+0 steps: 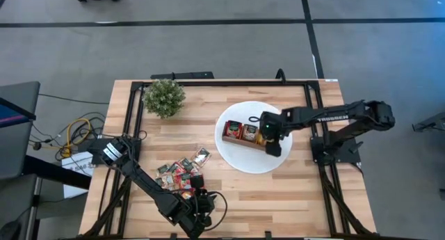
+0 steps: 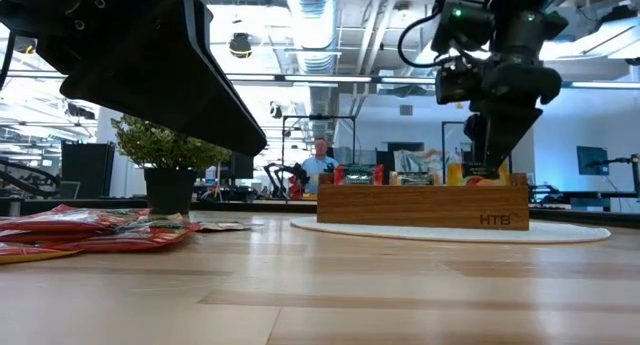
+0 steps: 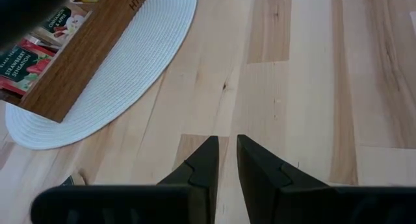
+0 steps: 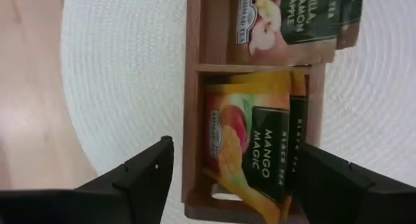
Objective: Pick & Place Tea
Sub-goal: Adjust the yellow tea bags in the wooden organizer
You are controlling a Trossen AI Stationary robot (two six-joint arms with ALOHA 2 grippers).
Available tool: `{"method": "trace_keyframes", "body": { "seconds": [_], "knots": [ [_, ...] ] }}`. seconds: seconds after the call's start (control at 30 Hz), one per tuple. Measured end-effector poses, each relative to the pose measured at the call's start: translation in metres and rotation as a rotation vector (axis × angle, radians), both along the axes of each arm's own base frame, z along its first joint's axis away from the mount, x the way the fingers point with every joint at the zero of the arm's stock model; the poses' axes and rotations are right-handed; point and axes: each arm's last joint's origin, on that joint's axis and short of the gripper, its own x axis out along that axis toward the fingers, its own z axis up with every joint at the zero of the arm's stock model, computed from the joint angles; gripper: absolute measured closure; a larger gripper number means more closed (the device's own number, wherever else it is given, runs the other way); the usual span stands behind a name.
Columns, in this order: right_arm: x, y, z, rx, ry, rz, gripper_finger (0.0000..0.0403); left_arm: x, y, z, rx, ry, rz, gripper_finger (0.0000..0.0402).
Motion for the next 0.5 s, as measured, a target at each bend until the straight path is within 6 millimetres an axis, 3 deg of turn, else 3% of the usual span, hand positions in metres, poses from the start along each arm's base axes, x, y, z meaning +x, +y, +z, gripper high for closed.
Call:
{"method": "trace_keyframes", "body": {
  "seconds": [0.2,0.5],
  "knots": [
    [0.0013,0.0032,-0.0008,-0.106,0.009,0.011,0.0177,0.0000,0.0000,0.0000,0.000,0.000,0.000,0.0353],
    [0.0020,0.0048,-0.0007,-0.102,0.002,0.044,0.0371,0.0000,0.0000,0.0000,0.000,0.000,0.000,0.0353]
  ]
}}
